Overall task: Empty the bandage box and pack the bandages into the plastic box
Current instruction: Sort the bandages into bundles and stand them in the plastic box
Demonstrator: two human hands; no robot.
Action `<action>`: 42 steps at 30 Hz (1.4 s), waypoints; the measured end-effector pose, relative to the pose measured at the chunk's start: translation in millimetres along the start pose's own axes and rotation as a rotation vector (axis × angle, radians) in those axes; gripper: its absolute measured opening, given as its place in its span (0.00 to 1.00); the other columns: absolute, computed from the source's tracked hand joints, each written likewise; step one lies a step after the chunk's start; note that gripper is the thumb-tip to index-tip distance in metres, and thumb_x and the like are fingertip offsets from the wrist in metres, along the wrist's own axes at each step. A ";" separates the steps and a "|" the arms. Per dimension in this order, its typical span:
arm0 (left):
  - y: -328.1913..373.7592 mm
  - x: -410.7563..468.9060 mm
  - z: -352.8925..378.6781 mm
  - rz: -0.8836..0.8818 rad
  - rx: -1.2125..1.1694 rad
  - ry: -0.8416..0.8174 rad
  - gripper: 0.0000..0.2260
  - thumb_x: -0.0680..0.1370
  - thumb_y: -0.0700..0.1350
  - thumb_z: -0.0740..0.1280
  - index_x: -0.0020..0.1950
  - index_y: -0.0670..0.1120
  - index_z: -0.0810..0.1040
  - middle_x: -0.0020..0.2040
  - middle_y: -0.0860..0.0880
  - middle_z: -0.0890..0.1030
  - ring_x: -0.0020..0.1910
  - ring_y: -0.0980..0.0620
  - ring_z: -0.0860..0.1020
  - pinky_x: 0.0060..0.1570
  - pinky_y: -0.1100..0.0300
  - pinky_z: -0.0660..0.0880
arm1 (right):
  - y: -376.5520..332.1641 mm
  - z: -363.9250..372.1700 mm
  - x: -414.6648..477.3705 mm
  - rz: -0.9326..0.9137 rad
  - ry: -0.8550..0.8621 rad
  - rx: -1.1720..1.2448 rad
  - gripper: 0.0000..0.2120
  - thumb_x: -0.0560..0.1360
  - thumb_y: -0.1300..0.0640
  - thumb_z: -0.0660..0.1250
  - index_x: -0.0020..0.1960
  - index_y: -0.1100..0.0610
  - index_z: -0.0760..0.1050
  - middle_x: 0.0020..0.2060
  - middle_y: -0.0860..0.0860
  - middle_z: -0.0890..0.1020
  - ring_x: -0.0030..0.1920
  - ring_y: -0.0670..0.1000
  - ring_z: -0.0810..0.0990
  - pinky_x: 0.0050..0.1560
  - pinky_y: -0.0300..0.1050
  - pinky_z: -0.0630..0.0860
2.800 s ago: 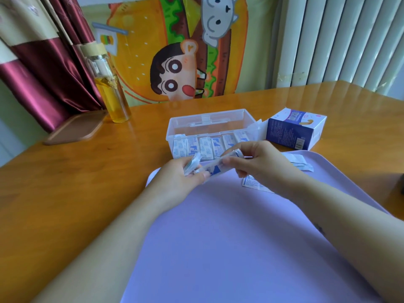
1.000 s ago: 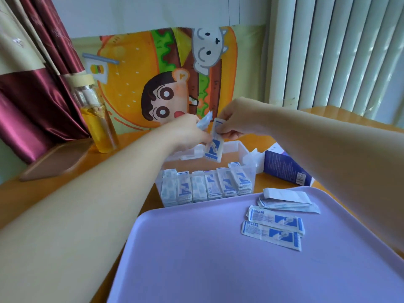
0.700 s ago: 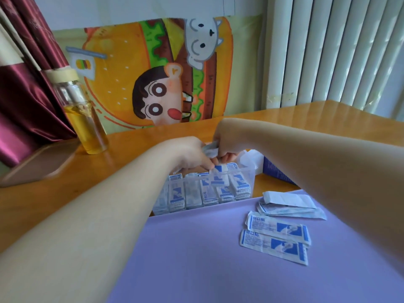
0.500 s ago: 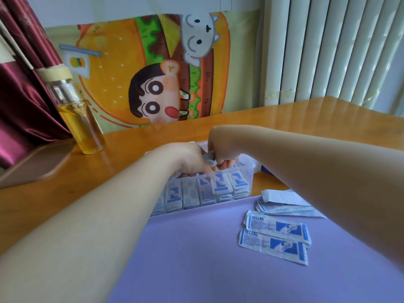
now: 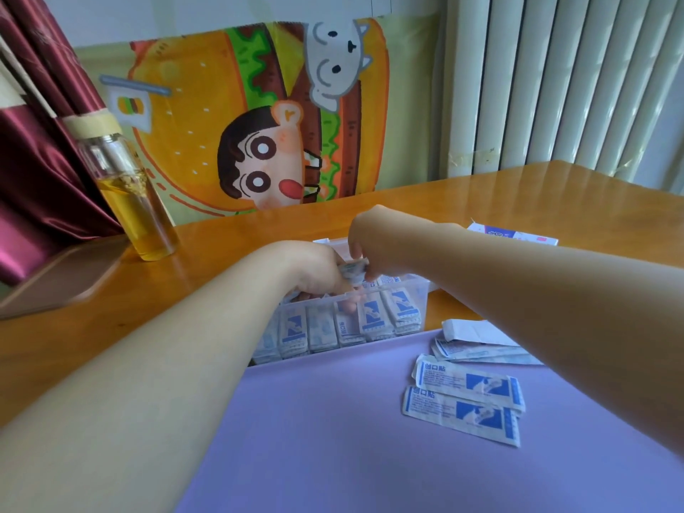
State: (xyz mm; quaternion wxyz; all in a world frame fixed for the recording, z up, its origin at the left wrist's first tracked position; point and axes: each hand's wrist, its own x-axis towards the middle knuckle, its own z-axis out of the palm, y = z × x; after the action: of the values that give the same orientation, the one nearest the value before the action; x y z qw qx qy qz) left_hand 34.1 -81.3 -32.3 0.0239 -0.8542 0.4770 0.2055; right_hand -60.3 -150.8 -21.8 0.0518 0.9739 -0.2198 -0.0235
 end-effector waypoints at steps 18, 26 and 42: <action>0.2 -40.1 -11.8 0.126 -1.180 0.149 0.08 0.81 0.46 0.60 0.46 0.46 0.76 0.32 0.52 0.76 0.21 0.59 0.62 0.23 0.68 0.62 | 19.1 -18.0 -74.0 -0.051 0.430 0.674 0.29 0.69 0.45 0.71 0.67 0.49 0.70 0.56 0.45 0.78 0.46 0.41 0.77 0.45 0.31 0.71; 13.1 -99.0 41.2 0.146 -1.942 -0.111 0.12 0.78 0.42 0.60 0.35 0.45 0.73 0.28 0.53 0.67 0.25 0.59 0.64 0.23 0.69 0.65 | -28.4 4.5 -111.6 -0.301 0.302 0.501 0.68 0.55 0.38 0.78 0.73 0.41 0.28 0.74 0.41 0.46 0.74 0.46 0.50 0.72 0.48 0.60; 10.6 -141.2 64.2 0.189 -1.545 -0.015 0.14 0.80 0.40 0.61 0.36 0.49 0.78 0.30 0.51 0.69 0.24 0.57 0.67 0.24 0.68 0.67 | -41.4 16.1 -121.3 -0.355 0.358 0.505 0.58 0.60 0.40 0.77 0.76 0.43 0.40 0.59 0.42 0.61 0.51 0.39 0.66 0.57 0.38 0.72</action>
State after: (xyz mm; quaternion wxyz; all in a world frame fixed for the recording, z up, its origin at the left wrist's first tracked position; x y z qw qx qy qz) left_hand -60.7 41.8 -36.6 -0.5926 -0.5828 0.2694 0.4865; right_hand -153.2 -62.8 -39.6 -0.1578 0.9676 -0.0334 0.1941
